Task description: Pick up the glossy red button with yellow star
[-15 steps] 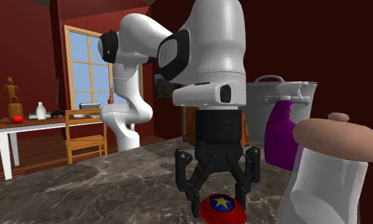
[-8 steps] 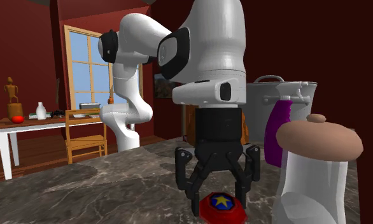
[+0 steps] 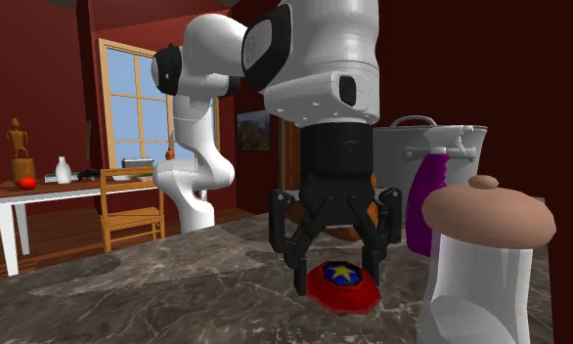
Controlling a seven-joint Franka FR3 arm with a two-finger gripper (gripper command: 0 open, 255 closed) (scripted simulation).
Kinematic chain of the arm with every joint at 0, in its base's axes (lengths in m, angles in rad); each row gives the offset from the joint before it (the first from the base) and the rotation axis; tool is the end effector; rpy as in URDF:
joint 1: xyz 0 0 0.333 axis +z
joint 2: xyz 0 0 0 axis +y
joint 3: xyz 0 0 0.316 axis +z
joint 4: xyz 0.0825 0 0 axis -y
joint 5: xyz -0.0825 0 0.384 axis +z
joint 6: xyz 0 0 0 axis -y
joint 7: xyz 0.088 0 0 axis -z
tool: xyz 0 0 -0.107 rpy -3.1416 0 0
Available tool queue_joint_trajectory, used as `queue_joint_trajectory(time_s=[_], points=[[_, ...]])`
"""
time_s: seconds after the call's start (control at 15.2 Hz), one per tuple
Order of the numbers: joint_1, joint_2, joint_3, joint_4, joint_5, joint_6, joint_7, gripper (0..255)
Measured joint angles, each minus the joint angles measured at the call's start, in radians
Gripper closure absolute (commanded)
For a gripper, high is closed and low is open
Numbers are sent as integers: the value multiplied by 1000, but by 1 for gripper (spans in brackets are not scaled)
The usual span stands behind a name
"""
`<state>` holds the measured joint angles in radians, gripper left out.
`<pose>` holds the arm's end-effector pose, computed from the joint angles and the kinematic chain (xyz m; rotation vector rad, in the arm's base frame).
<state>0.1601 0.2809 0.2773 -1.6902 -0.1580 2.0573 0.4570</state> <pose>0.5975 0.2531 0.4473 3.1171 0.0522 0.1840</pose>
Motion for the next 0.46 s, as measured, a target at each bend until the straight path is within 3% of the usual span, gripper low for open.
queue_joint_trajectory(time_s=[0.46], points=[[0, -19, 3, 62, 10, -79, -11, 255]])
